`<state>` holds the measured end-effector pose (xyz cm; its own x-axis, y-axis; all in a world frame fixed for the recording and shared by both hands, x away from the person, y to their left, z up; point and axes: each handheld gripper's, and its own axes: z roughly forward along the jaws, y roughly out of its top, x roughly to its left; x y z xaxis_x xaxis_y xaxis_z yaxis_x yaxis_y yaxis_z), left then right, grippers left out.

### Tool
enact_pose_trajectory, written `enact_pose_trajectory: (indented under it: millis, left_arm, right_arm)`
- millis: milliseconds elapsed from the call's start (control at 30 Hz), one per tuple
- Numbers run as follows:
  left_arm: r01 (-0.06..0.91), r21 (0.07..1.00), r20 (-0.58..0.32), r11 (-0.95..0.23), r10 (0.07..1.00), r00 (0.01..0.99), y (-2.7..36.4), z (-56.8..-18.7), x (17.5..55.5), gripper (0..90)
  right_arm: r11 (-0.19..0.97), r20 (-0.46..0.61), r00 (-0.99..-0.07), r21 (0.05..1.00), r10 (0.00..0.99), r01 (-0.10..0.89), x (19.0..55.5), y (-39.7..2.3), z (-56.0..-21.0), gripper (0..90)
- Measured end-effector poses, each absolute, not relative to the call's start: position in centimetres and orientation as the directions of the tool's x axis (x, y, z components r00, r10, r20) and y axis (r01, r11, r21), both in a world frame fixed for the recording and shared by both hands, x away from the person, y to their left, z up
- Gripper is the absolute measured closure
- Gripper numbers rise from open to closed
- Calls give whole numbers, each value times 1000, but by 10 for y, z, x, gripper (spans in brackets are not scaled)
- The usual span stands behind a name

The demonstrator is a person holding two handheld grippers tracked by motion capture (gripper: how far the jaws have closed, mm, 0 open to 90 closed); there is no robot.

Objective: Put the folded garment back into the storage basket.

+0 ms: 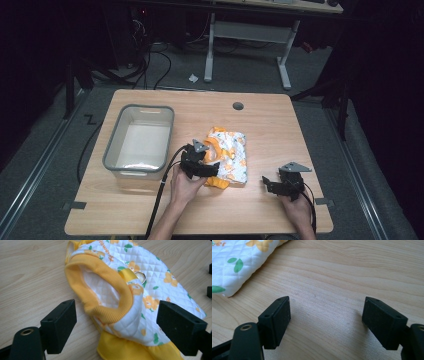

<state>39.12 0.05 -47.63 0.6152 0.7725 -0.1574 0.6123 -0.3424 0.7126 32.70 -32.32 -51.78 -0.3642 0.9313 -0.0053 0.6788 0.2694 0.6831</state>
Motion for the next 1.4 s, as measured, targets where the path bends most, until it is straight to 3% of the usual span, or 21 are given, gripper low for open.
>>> enact_pose_trajectory:
  millis: [1000, 1400]
  left_arm:
    - [677, 631, -111, -379, 819, 563, -26, -508, 429, 205]
    - [651, 641, -102, -406, 796, 597, -32, -513, 424, 391]
  right_arm:
    - [269, -5, -364, 683, 931, 679, 327, -323, -518, 232]
    - [269, -5, -364, 683, 932, 679, 327, -323, -518, 232]
